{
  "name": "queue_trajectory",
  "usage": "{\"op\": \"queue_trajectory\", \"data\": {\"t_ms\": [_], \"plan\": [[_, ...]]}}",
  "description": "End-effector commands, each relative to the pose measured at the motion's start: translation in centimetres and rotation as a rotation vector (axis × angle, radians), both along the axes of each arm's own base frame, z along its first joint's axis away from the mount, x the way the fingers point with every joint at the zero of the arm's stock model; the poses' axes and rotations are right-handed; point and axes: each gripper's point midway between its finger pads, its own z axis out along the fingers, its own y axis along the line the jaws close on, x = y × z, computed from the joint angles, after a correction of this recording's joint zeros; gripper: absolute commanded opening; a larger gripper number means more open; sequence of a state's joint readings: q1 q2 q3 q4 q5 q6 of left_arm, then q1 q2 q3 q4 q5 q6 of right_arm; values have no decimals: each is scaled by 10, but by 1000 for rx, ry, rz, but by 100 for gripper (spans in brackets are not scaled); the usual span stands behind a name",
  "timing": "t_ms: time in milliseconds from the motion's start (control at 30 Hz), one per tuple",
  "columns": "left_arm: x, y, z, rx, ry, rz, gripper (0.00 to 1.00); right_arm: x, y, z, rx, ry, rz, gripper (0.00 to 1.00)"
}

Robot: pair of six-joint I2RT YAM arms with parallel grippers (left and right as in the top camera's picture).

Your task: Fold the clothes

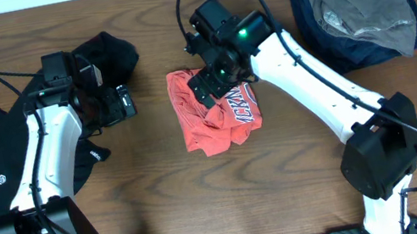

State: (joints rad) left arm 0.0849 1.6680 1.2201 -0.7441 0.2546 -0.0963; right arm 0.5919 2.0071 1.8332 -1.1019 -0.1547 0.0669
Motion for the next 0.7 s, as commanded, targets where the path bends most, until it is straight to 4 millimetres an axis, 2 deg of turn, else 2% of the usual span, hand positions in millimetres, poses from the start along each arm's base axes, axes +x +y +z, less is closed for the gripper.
{"op": "queue_trajectory", "data": {"t_ms": [0,33,133,167,200,267,367,433,567,667], "plan": [[5,4,14,22,-41,-8,98,-14,-3,-13,-19,57,21,99],[5,4,13,22,-41,-8,98,-21,-3,-19,-16,91,29,92],[5,4,13,22,-40,-8,98,-43,-4,-38,-10,178,54,44],[5,4,13,22,-40,-8,98,-49,-4,-44,-10,202,57,33],[5,4,13,22,-40,-8,98,-52,-5,-49,-10,216,58,29],[5,4,13,22,-41,-8,98,-54,-3,-56,4,224,57,34],[5,4,13,22,-41,-8,98,-44,3,-58,37,191,40,56],[5,4,13,22,-40,-8,98,-35,10,-55,68,154,38,65],[4,4,13,21,-36,-8,98,-29,23,-49,135,132,52,68],[4,4,13,21,-35,-9,98,-28,26,-49,140,124,56,68]]}}
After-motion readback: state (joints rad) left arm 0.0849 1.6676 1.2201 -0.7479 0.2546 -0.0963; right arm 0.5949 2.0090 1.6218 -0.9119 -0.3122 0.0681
